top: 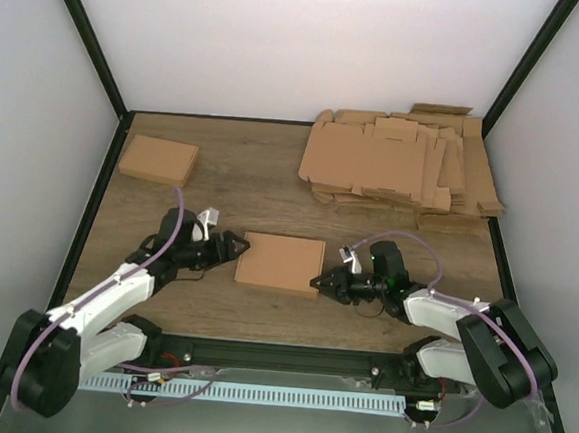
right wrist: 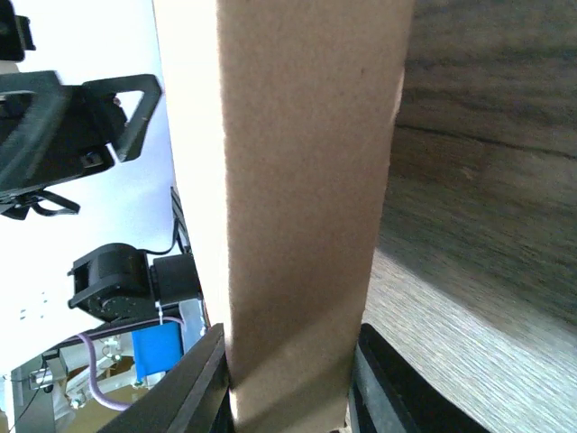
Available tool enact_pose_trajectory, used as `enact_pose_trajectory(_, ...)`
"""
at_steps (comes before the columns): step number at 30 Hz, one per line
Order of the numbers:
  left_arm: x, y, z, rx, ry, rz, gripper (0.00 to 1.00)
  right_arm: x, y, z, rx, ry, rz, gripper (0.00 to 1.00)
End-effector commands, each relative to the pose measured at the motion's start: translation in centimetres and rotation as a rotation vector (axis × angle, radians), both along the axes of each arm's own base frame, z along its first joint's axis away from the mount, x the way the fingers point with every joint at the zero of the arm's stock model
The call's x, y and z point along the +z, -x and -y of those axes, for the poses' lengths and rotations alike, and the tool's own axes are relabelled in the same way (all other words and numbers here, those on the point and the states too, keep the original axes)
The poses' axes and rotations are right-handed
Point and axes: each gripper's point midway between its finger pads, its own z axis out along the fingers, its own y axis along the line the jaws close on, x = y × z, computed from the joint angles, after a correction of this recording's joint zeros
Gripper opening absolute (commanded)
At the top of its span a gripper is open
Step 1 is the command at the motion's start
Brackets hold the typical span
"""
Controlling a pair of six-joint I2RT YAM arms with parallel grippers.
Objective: Fold the paper box
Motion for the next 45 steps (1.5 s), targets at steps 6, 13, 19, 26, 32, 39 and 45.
enact_pose_trajectory(6,9.8,-1.2,0.0,0.083,0.13,0.14,0.81,6.3,-5.4,-1.9,-0.048,-0.069,0.189,0.28)
enact_pose_trajectory(13,18.5,-2.8,-6.1,0.298,-0.14,0.372,0.82,11.2,-11.9,-4.9,-0.121,-0.14,0.273,0.29)
enact_pose_trajectory(19,24.8,-3.5,-8.8,0.375,-0.281,0.5,0.82,13.9,-16.8,-10.7,-0.138,-0.16,0.336,0.29)
enact_pose_trajectory(26,26.2,-3.3,-8.8,0.372,-0.273,0.529,0.82,14.7,-19.2,-17.5,-0.151,-0.19,0.344,0.3)
enact_pose_trajectory(32,25.6,-3.0,-8.7,0.354,-0.276,0.522,0.82,15.0,-20.6,-22.0,-0.167,-0.221,0.347,0.3)
enact_pose_trajectory(39,26.1,-2.3,-9.6,0.368,-0.314,0.539,0.82,13.9,-21.8,-27.4,-0.155,-0.234,0.309,0.3)
enact_pose_trajectory(45,27.6,-1.7,-11.4,0.424,-0.381,0.58,0.82,13.3,-23.4,-30.2,-0.187,-0.214,0.319,0.31)
